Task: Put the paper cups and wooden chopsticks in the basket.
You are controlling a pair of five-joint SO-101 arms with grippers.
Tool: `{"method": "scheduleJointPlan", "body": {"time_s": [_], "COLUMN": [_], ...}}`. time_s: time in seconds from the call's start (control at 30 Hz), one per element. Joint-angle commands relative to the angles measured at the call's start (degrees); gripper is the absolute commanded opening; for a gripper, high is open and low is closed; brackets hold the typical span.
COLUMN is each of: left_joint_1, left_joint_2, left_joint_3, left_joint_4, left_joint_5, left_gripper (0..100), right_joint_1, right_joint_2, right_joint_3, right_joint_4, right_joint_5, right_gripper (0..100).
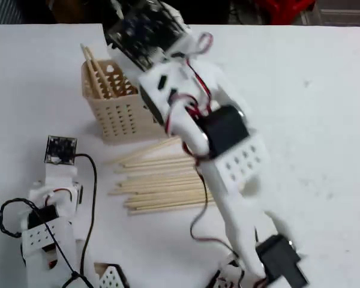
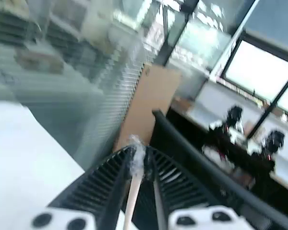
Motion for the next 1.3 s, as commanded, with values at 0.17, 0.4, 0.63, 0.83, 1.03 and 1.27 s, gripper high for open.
{"method": "scheduleJointPlan", "body": {"time_s": [0.17, 0.4, 0.63, 0.83, 1.03, 1.27], "left_joint_1": [-0.4, -0.4, -0.4, -0.4, -0.4, -0.4], "left_joint_2": [-1.1, -1.1, -1.1, -1.1, -1.1, -1.1], "left_joint_3": [-0.3, -0.3, -0.3, -0.3, -0.3, -0.3], "left_joint_4": [-0.9, -0.9, -0.9, -0.9, -0.9, -0.9], "left_joint_5": [0.5, 0.5, 0.5, 0.5, 0.5, 0.5], "left_gripper": [17, 17, 17, 17, 17, 17], "right_joint_1": [-9.1, -9.1, -9.1, -9.0, -9.0, -7.3], "right_joint_2": [-5.9, -5.1, 0.3, 5.6, 9.3, 10.5], "right_joint_3": [-8.6, -8.2, -8.4, -8.4, -8.1, -8.1], "right_joint_4": [8.2, 8.4, 1.9, -5.0, -1.1, 7.9], "right_joint_5": [0.4, 0.4, 0.4, 0.6, 0.6, 0.4], "right_gripper": [1.6, 1.6, 1.6, 1.6, 1.8, 11.5]}}
